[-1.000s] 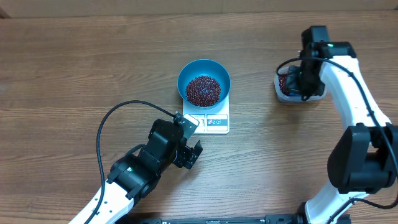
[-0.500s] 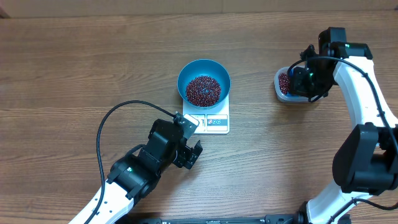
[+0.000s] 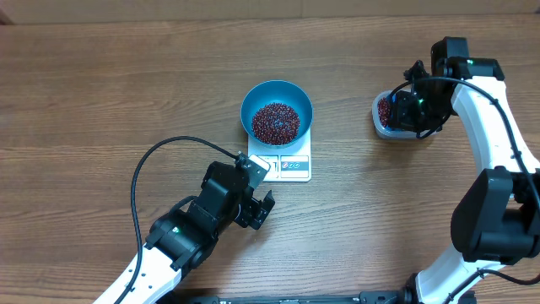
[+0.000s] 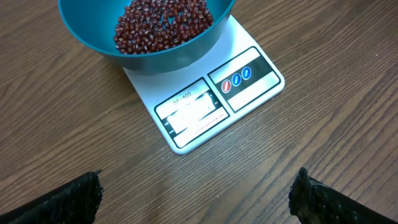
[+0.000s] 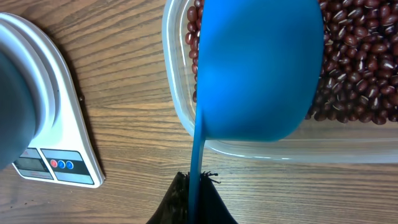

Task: Scoop item into bowl and weigh 150g on scale
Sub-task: 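Dip the blue scoop into the red beans and scoop upward, then carry the filled scoop over the teal bowl and tip beans in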

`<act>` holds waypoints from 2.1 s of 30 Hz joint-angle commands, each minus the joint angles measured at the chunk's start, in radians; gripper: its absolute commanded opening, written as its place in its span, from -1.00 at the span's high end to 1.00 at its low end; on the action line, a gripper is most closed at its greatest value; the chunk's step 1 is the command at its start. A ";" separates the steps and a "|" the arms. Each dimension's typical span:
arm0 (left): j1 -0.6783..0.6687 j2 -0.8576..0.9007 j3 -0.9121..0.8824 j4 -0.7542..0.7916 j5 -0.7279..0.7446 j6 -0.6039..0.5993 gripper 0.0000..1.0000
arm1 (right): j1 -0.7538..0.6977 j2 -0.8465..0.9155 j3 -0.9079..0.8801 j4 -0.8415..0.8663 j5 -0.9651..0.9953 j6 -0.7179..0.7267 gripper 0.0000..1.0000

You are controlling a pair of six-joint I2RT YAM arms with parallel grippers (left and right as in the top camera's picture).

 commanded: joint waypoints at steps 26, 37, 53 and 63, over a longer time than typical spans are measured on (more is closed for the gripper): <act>0.004 0.005 -0.007 0.003 -0.009 -0.003 -0.99 | -0.243 -0.034 -0.002 -0.092 -0.278 -0.128 0.92; 0.004 0.005 -0.007 0.003 -0.010 -0.003 -0.99 | -0.332 -0.034 -0.002 -0.114 -0.424 -0.130 0.92; 0.004 0.005 -0.007 0.003 -0.009 -0.003 -0.99 | -0.346 -0.035 0.035 -0.223 -0.909 -0.347 0.92; 0.004 0.005 -0.007 0.003 -0.010 -0.003 -0.99 | -0.189 -0.118 0.142 -0.278 -0.937 -0.327 0.92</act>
